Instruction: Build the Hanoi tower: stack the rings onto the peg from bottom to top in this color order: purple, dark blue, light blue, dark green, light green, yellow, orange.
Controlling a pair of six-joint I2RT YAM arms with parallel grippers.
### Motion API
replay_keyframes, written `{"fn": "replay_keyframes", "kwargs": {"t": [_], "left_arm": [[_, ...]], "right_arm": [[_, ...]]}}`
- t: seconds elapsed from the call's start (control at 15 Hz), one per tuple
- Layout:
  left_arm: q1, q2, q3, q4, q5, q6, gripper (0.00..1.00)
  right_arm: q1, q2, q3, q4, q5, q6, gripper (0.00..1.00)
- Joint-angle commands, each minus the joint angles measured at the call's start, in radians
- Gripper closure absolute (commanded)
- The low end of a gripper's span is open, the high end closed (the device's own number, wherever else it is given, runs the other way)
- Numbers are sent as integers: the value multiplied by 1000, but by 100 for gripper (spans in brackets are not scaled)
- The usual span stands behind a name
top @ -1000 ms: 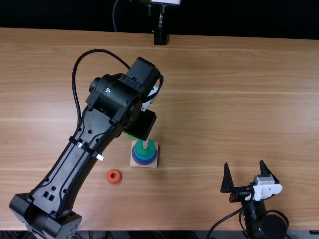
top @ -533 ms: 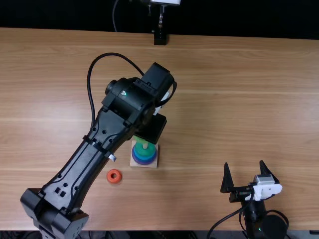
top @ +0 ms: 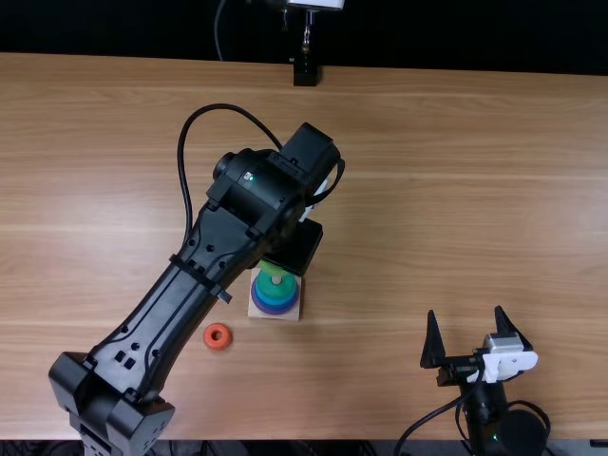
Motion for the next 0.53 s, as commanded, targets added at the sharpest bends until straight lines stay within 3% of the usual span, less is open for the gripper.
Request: {"fn": "replay_keyframes", "kwargs": {"t": [0.0,0.47], "left_arm": [[-8,19,18,1,2,-8,100],[-7,36,0,3,5,-10,100]], "right_arm": [[-14,-12,-9,5,0,2,0],[-14,-12,-9,5,0,2,0]]}}
